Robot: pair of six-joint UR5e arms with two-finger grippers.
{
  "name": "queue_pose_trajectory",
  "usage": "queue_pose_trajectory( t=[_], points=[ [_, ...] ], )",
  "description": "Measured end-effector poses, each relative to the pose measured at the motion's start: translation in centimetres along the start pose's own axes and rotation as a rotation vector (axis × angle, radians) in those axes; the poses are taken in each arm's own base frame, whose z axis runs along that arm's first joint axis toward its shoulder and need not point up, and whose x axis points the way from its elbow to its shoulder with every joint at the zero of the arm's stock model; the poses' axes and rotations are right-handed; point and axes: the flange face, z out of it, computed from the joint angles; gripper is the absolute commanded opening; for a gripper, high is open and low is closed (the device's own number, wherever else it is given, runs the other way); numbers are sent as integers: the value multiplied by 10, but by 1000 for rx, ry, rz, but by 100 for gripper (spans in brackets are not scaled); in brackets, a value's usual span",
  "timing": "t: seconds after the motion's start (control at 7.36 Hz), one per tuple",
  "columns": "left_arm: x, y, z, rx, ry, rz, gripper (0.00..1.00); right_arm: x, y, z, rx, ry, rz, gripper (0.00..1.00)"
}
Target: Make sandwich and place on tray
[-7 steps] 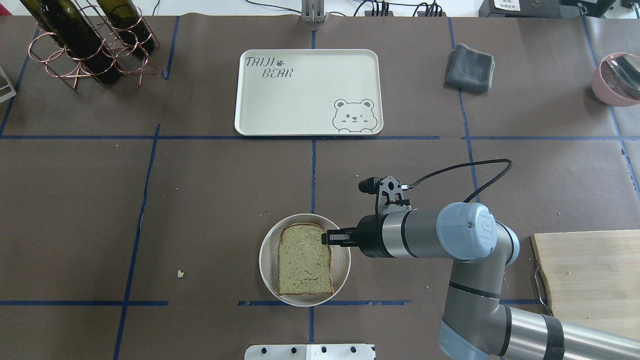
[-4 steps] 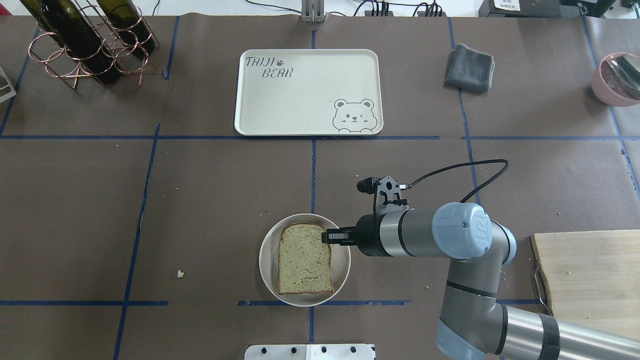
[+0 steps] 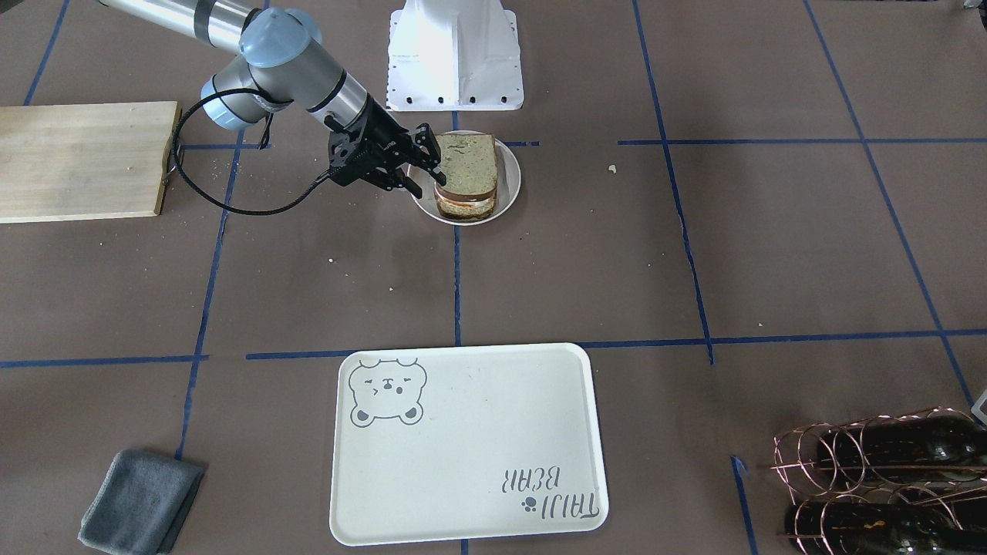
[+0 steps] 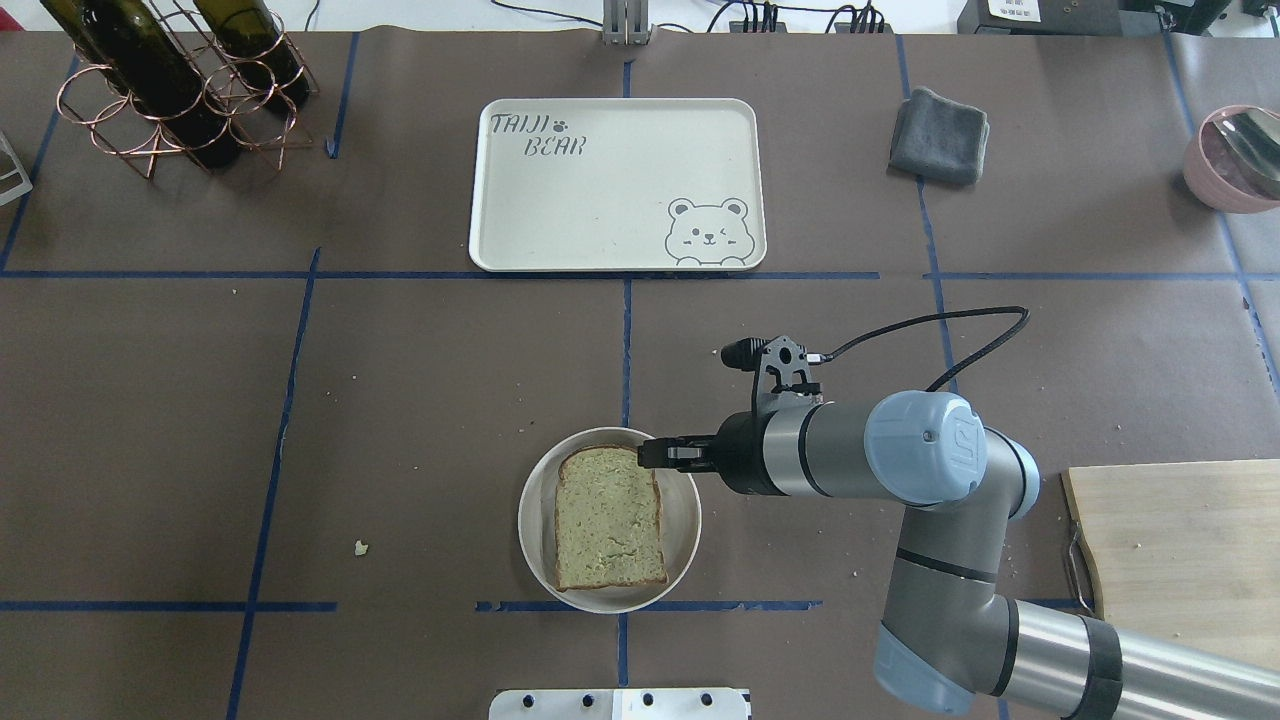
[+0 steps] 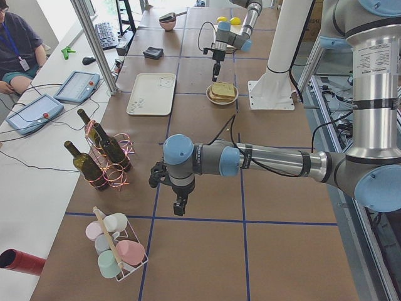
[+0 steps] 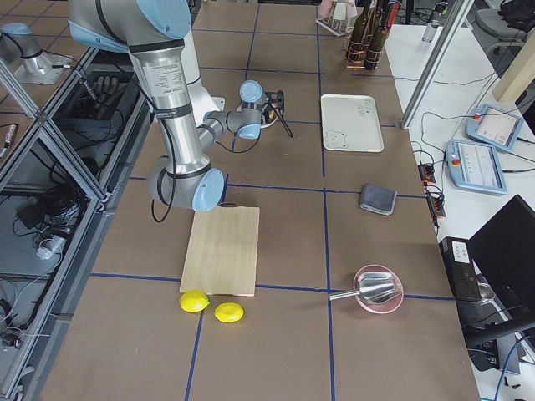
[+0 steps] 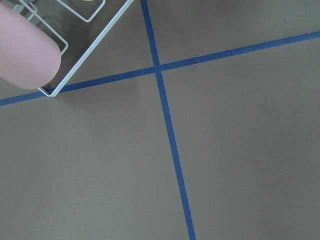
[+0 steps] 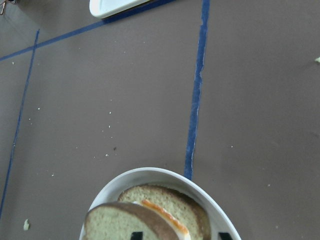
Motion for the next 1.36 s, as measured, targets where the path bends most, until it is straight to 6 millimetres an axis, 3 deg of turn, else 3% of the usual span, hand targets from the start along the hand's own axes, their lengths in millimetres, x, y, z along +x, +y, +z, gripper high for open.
queue_pose_trajectory(
  t=[0.27,0.41,0.68,0.81,1.09,1.36],
  points=[
    [3,-2,-4,7,-4,5,100,-4,-63,-31,-27,121,40,100],
    [6,-4,-7,15,-8,13,100,5,-97,-52,-48,200,38,100],
    [17,-12,-17,42,-14,46,100,44,-160,-104,-84,363,-5,100],
    [27,-19,-23,70,-17,83,100,72,-177,-131,-107,431,-63,100],
    [49,-47,-41,149,-24,166,100,165,-191,-198,-178,525,-210,100],
    [78,-89,-74,244,-21,207,100,280,-190,-294,-249,550,-302,100]
  ],
)
